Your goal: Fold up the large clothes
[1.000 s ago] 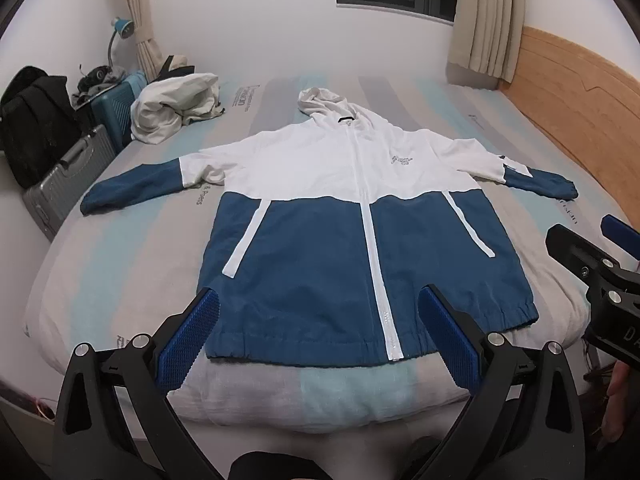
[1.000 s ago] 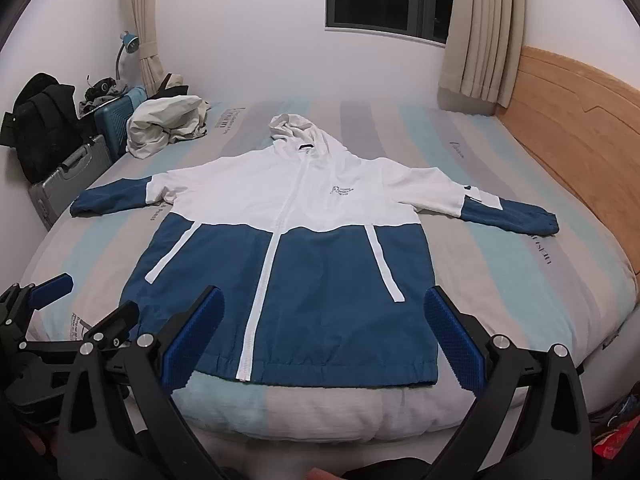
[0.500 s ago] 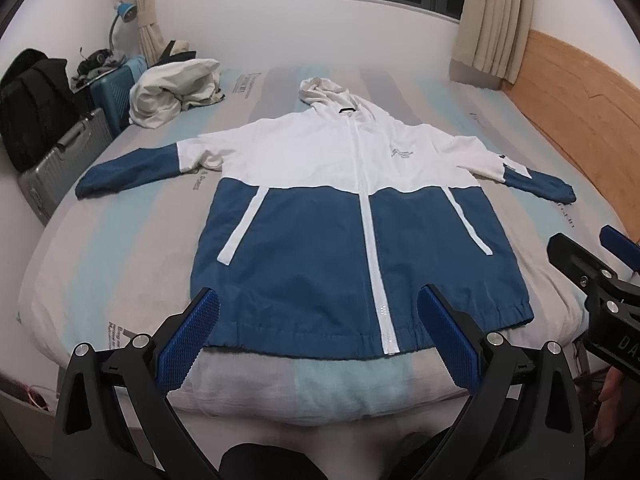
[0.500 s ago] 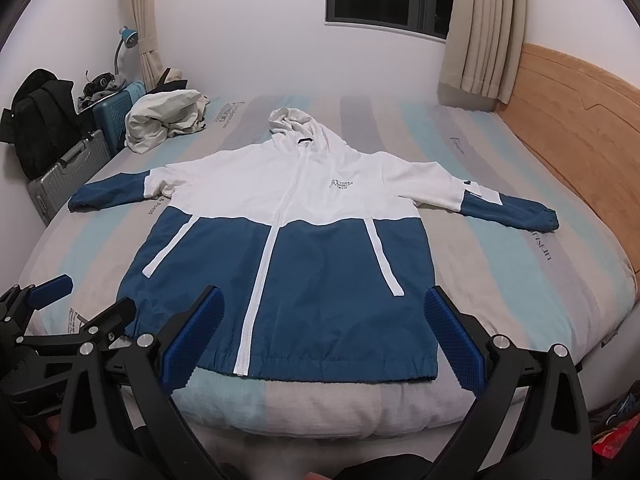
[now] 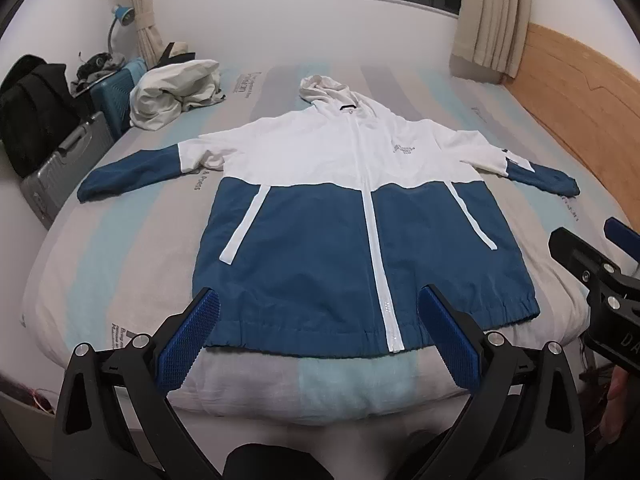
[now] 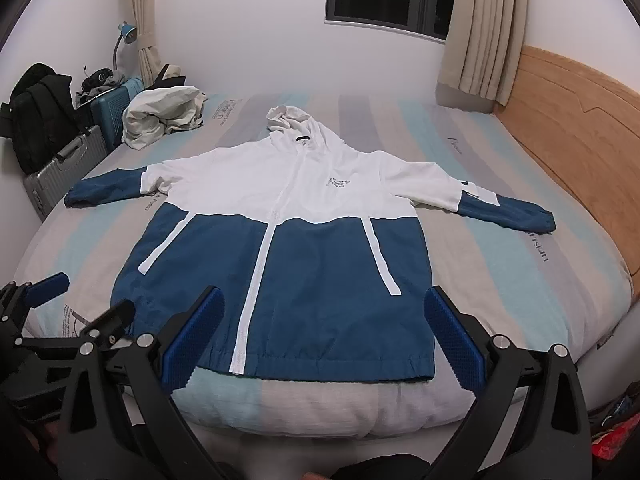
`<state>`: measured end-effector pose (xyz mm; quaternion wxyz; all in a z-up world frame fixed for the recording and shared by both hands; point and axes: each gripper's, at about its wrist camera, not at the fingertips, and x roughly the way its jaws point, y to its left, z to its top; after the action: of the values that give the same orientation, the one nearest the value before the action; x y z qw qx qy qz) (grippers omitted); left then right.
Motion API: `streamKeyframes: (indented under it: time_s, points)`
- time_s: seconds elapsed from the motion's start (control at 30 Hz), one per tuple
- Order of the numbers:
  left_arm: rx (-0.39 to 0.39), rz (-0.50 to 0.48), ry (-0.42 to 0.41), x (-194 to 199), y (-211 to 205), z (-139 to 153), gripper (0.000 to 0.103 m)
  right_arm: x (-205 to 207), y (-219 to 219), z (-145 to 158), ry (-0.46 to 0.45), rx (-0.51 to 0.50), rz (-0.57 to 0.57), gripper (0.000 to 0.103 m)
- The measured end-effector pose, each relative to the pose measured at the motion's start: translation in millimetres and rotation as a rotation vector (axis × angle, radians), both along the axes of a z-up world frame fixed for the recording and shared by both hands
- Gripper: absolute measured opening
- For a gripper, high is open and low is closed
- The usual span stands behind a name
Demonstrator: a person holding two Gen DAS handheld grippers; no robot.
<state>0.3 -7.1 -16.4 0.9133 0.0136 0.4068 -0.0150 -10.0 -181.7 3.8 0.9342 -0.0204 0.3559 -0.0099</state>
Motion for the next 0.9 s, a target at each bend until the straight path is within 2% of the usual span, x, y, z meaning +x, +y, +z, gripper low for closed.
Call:
streamKeyframes:
  time_s: [0.9]
  points:
    - [0.037, 0.042, -0.047, -4.1, -0.2, 12.7, 0.097, 0.1, -4.7, -3.6, 0.006, 0.004, -0.01, 0.096]
